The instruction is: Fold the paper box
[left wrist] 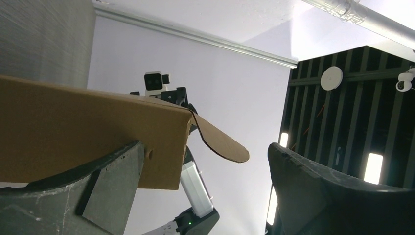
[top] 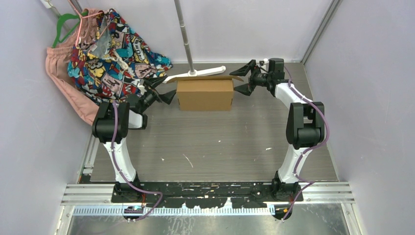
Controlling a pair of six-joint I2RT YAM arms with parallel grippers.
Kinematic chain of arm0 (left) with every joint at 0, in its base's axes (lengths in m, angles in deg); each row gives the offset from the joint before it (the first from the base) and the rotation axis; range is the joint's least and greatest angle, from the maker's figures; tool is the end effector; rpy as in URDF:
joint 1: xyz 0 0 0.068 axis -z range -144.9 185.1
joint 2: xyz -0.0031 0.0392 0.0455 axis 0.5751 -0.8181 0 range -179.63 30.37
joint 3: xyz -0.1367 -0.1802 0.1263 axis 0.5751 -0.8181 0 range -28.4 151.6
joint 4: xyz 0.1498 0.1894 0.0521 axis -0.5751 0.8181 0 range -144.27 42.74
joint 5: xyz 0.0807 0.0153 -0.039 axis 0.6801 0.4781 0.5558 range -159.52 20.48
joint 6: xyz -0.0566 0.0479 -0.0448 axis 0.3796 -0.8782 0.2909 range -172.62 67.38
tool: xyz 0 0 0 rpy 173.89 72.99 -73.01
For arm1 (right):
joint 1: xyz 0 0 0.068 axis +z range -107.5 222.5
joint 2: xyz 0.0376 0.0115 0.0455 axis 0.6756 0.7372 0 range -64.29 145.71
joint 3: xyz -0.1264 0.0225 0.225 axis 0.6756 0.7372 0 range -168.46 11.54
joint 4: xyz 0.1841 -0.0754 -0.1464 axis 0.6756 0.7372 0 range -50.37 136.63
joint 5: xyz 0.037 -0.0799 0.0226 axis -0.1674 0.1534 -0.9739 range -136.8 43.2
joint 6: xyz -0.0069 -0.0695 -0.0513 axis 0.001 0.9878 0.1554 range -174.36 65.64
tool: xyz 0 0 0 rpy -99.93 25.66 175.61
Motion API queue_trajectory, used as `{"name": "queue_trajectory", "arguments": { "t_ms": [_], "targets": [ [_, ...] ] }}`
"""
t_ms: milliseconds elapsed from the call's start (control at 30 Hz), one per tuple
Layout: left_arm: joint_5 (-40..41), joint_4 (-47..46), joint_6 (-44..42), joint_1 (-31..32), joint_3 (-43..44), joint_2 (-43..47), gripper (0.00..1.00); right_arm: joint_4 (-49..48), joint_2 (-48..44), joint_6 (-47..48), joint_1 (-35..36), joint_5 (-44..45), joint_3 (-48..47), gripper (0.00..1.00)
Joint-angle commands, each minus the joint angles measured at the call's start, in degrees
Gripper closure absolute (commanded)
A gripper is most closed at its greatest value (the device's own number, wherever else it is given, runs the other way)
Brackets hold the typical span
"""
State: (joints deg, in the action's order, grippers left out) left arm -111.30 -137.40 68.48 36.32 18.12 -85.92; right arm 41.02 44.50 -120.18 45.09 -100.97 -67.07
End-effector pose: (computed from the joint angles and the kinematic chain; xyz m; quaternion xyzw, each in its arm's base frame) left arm 0.3927 -0.0594 0.1731 -0.3612 0.5323 -0.7487 0.1599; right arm 0.4270 0.0814 0.2242 0.2182 0.7782 0.5730 0.1360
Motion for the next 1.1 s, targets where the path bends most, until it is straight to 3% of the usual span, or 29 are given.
{"name": "queue_trajectory", "arguments": {
  "t_ms": [0, 1067],
  "targets": [
    [-10.3, 1.1, 7.2, 3.9, -0.4, -1.4, 0.00, 4.9, 1.2, 4.3, 2.2, -1.6, -1.5, 0.11],
    [-12.5, 1.1, 1.4, 0.7, -3.9, -4.5, 0.00, 11.8, 0.3, 11.2, -0.9, 3.1, -1.9, 0.02]
  ]
}}
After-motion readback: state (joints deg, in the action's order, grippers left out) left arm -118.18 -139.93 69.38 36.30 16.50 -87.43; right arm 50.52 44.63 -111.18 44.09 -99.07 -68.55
